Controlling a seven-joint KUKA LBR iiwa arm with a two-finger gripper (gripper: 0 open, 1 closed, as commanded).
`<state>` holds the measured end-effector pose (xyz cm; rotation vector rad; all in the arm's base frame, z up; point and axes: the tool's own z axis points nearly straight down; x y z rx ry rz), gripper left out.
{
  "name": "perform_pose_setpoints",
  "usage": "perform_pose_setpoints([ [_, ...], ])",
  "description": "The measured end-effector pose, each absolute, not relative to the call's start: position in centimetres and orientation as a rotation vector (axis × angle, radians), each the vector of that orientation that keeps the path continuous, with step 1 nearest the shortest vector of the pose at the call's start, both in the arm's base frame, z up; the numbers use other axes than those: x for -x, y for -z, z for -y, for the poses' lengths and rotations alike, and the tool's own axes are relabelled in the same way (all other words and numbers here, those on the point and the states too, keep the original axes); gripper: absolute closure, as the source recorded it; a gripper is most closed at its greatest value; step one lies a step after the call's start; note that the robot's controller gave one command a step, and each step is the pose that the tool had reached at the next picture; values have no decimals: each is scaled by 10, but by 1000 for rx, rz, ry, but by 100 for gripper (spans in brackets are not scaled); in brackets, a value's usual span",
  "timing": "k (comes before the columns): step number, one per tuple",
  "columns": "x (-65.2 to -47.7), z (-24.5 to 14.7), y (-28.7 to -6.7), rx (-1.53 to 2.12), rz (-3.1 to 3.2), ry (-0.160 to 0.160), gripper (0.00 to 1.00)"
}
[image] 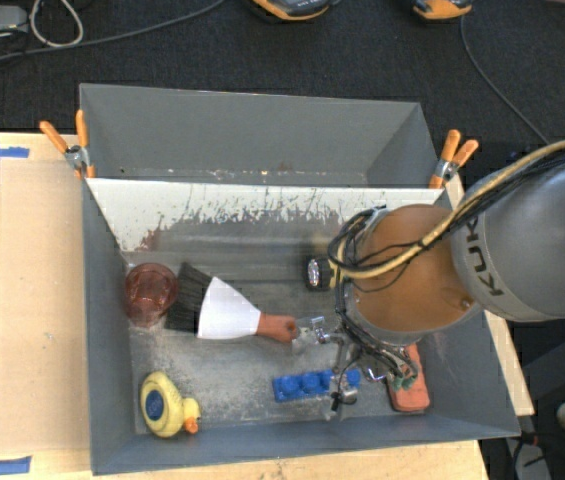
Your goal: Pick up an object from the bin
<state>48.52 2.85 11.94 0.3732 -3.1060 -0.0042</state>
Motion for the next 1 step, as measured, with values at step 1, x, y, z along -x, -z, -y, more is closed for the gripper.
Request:
perform_pose_setpoints([
  [1,-487,-24,-68,-692,3082,-3,0],
])
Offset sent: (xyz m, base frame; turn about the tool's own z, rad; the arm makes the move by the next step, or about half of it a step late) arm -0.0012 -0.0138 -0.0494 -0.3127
